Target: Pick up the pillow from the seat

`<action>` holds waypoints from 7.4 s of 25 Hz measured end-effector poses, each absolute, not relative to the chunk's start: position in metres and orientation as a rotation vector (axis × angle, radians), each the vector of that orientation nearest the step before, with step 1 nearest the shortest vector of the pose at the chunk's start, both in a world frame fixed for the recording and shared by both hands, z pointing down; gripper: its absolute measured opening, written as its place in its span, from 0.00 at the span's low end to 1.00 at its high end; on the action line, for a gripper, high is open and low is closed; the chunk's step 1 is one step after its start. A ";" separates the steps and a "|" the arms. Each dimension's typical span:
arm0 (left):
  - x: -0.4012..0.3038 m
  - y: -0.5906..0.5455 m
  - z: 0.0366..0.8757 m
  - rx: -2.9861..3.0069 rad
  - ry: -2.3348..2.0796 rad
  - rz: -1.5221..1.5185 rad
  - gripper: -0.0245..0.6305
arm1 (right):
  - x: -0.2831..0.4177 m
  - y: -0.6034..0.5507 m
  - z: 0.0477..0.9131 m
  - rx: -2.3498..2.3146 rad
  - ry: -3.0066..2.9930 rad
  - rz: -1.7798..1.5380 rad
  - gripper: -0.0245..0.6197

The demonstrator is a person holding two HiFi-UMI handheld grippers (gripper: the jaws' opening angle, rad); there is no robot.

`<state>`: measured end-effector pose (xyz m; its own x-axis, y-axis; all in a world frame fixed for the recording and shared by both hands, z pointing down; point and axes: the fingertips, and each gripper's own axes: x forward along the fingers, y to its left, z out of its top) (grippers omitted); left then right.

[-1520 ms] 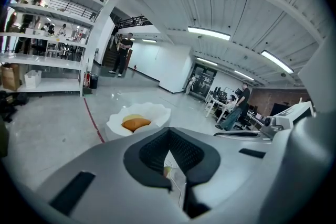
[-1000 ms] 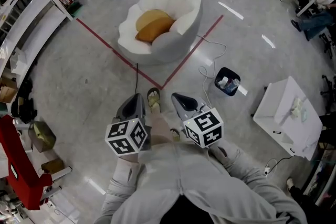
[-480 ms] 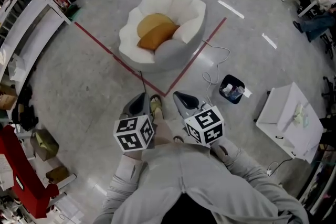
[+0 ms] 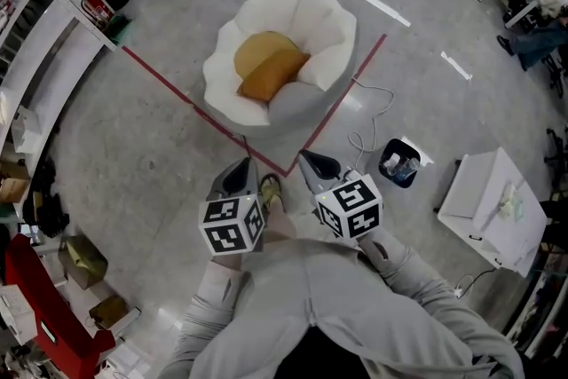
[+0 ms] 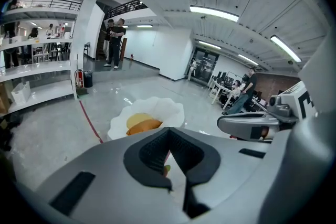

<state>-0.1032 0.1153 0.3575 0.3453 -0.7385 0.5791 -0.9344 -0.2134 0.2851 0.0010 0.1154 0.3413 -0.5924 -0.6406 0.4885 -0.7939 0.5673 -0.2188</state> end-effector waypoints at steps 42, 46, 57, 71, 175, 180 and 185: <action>-0.156 -0.092 0.410 2.040 -1.294 0.550 0.05 | -0.033 -0.073 0.388 1.295 -2.275 0.746 0.04; -0.151 -0.113 0.421 2.026 -1.292 0.574 0.05 | -0.029 -0.097 0.396 1.278 -2.275 0.765 0.04; -0.125 -0.171 0.471 1.956 -1.278 0.652 0.05 | 0.003 -0.165 0.437 1.268 -2.248 0.860 0.04; -0.091 -0.252 0.562 1.895 -1.205 0.789 0.05 | 0.016 -0.233 0.518 1.220 -2.183 1.025 0.04; -0.132 -0.166 0.643 1.927 -1.038 0.852 0.72 | -0.028 -0.131 0.574 1.331 -2.186 1.088 0.04; -0.150 -0.132 0.595 1.907 -1.127 0.754 0.72 | -0.030 -0.108 0.544 1.316 -2.196 1.032 0.04; -0.165 -0.103 0.549 1.910 -1.182 0.699 0.72 | -0.031 -0.090 0.511 1.277 -2.205 0.958 0.04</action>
<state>-0.1653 -0.1035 0.5494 0.4196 -0.4843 0.7677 -0.9061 -0.2742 0.3223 -0.0308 -0.0899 0.5112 -0.4923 -0.5836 0.6458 -0.8703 0.3419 -0.3544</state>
